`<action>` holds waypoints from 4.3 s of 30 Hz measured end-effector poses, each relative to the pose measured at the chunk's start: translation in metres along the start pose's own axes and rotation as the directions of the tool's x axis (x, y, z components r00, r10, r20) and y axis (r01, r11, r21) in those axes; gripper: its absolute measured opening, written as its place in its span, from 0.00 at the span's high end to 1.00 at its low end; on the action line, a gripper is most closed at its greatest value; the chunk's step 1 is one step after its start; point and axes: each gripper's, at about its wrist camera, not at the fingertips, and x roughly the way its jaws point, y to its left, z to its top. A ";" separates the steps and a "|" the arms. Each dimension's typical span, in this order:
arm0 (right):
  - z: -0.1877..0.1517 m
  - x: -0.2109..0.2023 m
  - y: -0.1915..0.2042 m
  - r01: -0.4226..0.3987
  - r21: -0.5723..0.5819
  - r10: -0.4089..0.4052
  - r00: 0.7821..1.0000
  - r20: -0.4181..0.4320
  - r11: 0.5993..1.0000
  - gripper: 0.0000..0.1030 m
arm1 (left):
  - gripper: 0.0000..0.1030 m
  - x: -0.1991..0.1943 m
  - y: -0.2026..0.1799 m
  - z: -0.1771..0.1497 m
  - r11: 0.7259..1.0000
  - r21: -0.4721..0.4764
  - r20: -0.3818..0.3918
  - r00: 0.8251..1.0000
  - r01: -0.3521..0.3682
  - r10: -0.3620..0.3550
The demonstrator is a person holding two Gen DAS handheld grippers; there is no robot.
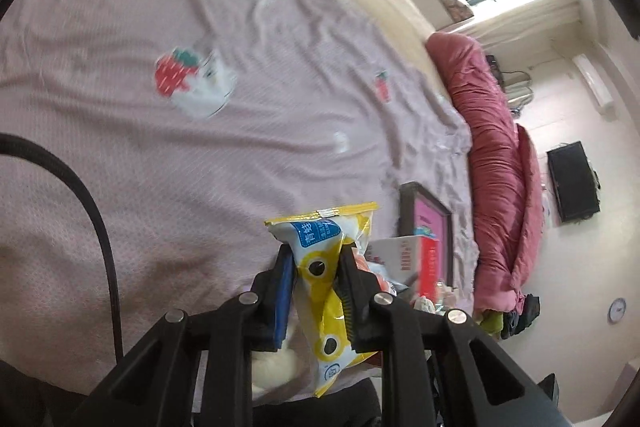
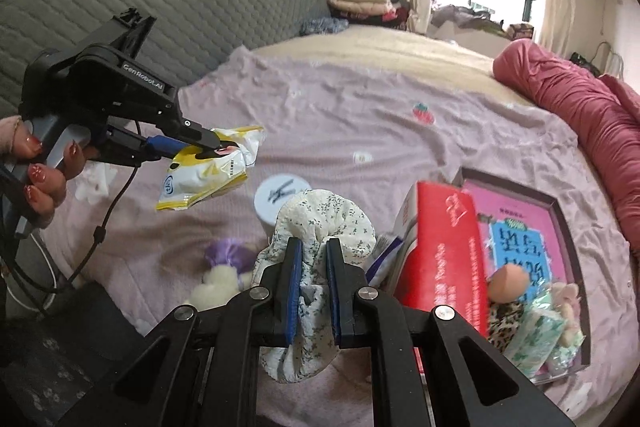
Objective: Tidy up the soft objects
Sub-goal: 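Lift and carry the wipe pack and scrunchie over the pink tray, then lower the wipe pack and scrunchie into the tray and open both grippers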
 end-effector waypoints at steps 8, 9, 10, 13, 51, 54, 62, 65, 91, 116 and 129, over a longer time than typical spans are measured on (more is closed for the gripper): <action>0.015 -0.040 -0.021 0.046 0.045 -0.050 0.994 0.094 0.998 0.88 | 0.79 -0.022 -0.060 -0.011 0.991 0.132 0.049 0.999 0.005 -0.011; 0.016 -0.045 -0.024 0.054 0.054 -0.059 0.993 0.106 0.997 0.88 | 0.79 -0.023 -0.067 -0.014 0.990 0.142 0.046 0.999 0.009 -0.015; 0.016 -0.048 -0.026 0.058 0.059 -0.065 0.991 0.114 0.997 0.88 | 0.79 -0.023 -0.074 -0.016 0.988 0.152 0.045 0.999 0.007 -0.014; 0.017 -0.061 -0.033 0.077 0.073 -0.087 0.986 0.141 0.994 0.88 | 0.79 -0.024 -0.091 -0.025 0.982 0.188 0.037 0.999 0.015 -0.023; -0.013 -0.137 -0.181 0.307 0.302 -0.365 0.918 0.156 0.902 0.88 | 0.79 0.080 -0.286 -0.132 0.783 0.622 -0.045 0.997 -0.019 0.060; -0.015 -0.136 -0.185 0.311 0.306 -0.368 0.918 0.150 0.900 0.88 | 0.79 0.089 -0.289 -0.136 0.775 0.631 -0.050 0.996 -0.026 0.073; -0.026 -0.128 -0.205 0.312 0.340 -0.373 0.919 0.128 0.887 0.88 | 0.79 0.112 -0.297 -0.148 0.741 0.669 -0.037 0.992 -0.064 0.118; -0.032 -0.123 -0.212 0.316 0.345 -0.372 0.922 0.109 0.884 0.88 | 0.79 0.122 -0.298 -0.150 0.735 0.675 -0.043 0.990 -0.071 0.135; -0.091 -0.055 -0.267 0.325 0.435 -0.325 0.942 -0.077 0.840 0.88 | 0.79 0.197 -0.279 -0.167 0.710 0.698 -0.128 0.958 -0.097 0.257; -0.117 0.005 -0.270 0.378 0.389 -0.327 0.925 -0.193 0.840 0.84 | 0.79 0.233 -0.273 -0.157 0.705 0.701 -0.125 0.954 -0.109 0.271; -0.112 -0.012 -0.271 0.366 0.416 -0.331 0.930 -0.158 0.832 0.61 | 0.79 0.234 -0.275 -0.158 0.692 0.715 -0.127 0.954 -0.101 0.271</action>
